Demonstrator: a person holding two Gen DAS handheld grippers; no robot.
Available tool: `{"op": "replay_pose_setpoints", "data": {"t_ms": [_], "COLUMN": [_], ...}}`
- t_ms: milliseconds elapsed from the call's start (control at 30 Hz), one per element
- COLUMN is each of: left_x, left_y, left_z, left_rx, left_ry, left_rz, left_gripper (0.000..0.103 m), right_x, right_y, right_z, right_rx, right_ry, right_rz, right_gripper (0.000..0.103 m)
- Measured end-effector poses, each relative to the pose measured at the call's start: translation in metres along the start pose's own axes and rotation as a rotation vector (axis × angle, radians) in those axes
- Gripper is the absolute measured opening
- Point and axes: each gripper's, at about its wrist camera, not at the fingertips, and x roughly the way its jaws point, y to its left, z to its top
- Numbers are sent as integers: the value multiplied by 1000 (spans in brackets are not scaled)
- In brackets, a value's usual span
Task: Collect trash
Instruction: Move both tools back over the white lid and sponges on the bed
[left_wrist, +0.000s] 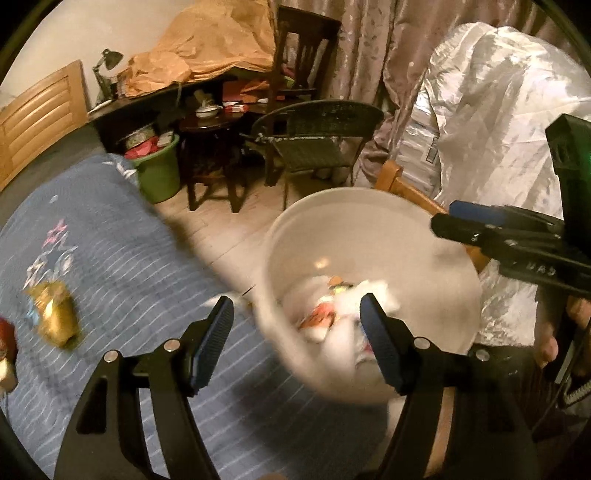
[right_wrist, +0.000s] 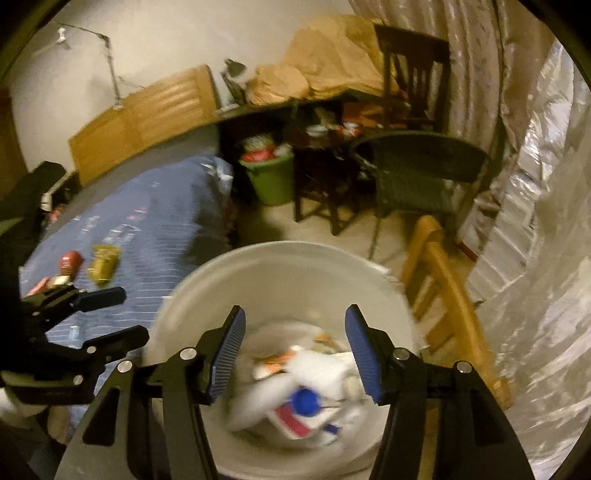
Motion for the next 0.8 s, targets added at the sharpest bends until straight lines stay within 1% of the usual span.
{"op": "replay_pose_setpoints", "data": {"t_ms": [67,133,200,300,333,367,400,467,533,600,633,667,733,800], "left_x": [-15,-36,-56,-89,-99,-109,-115,-133,-152,-167,-175,-181,-185,-185], "left_y": [17,37,57,103,123,150,165,212,251,284,302,317,344,357], "left_z": [-13,-29,-44,-74,-88,-104,-112,-142,-167,-189,-200,-209,-224,-230], "left_rx": [-19,-32,-43,-88,-116,-168,-199,-294,-388,-455,-504,-548,-626,-654], "left_ry": [-2,-10,-19,-23,-17,-2,4,14,13,11,6,2,14,13], "left_rz": [3,22,50,105,141,169,182,243,287,341,356,356,366,359], "left_gripper": [68,68,68,68,68,68,68,68,68,71,72,72,73,73], "right_x": [-5,-6,-2,9,13,16,21,30,36,43,47,51,58,67], "right_y": [24,50,83,129,145,157,174,202,228,254,266,276,300,321], "right_z": [-10,-21,-31,-43,-46,-50,-54,-59,-65,-68,-70,-72,-74,-75], "right_rx": [-17,-38,-77,-135,-153,-167,-187,-227,-266,-303,-319,-330,-361,-388], "right_ry": [-16,-18,-5,24,35,45,63,91,113,136,146,154,174,190], "right_rz": [49,97,148,215,233,249,274,304,325,354,361,366,381,393], "right_gripper": [60,63,67,75,75,77,78,80,81,82,82,82,83,83]}}
